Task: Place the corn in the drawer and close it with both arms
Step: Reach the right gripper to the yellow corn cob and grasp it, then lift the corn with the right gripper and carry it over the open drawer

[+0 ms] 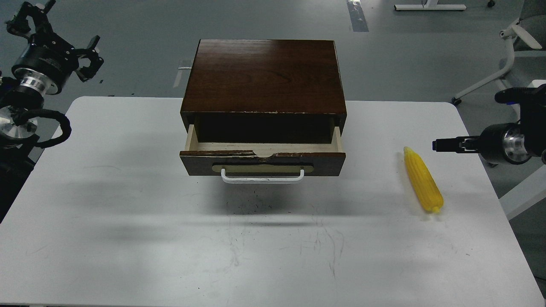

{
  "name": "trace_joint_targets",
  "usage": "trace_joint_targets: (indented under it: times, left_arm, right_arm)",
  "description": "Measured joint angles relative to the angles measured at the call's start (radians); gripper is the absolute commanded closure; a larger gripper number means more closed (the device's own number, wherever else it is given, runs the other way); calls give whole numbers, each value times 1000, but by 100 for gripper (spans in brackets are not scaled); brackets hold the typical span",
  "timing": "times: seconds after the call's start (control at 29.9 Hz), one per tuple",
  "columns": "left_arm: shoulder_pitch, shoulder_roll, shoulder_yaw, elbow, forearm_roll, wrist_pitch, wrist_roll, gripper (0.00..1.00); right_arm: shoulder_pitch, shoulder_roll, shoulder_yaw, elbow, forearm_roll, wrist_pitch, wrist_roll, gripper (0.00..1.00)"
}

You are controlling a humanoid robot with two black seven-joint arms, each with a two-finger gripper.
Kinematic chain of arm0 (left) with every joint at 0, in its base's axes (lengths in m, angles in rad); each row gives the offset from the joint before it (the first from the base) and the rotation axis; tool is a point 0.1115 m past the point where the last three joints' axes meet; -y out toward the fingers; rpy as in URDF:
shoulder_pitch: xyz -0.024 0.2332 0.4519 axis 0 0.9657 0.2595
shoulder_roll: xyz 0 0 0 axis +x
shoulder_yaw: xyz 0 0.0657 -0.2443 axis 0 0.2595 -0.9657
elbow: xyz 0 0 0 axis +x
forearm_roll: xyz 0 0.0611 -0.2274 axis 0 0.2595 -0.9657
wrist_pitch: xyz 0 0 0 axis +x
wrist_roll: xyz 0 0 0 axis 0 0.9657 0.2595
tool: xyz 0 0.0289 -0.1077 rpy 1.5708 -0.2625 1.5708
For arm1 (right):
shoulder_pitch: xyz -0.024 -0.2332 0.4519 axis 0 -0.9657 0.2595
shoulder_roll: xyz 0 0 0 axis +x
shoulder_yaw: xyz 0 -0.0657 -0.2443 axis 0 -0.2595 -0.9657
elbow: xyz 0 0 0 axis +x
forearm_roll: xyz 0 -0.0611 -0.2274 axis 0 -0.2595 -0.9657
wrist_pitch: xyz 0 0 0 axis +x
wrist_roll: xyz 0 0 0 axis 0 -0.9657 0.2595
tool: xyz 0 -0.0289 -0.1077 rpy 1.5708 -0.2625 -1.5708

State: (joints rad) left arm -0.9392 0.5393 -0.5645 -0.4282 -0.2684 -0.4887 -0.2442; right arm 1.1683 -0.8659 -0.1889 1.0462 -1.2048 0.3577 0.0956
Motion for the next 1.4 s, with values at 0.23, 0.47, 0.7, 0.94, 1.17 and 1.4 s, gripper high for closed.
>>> trace_joint_targets:
  times: [0.23, 0.47, 0.7, 0.94, 1.17, 1.4]
  left_arm:
    - [3, -1, -1, 2, 0, 0, 0, 2]
    - [7, -1, 0, 34, 0, 0, -1, 2]
    - [11, 9, 2, 46, 1, 0, 0, 2]
    - [13, 29, 3, 46, 0, 0, 4, 2]
    - [13, 38, 2, 46, 0, 0, 2, 2]
    - [12, 49, 3, 46, 0, 0, 5, 2]
  right_arm:
    - [-79, 62, -10, -13, -9, -28, 5, 8]
    - [-95, 141, -9, -66, -22, -35, 5, 18]
    - [-119, 179, -10, -78, -24, -48, 6, 46]
    - [-136, 195, -12, -99, -25, -50, 6, 98]
    - [-76, 170, 5, -84, -16, -54, 10, 100]
    - [200, 111, 12, -32, -18, -55, 42, 100]
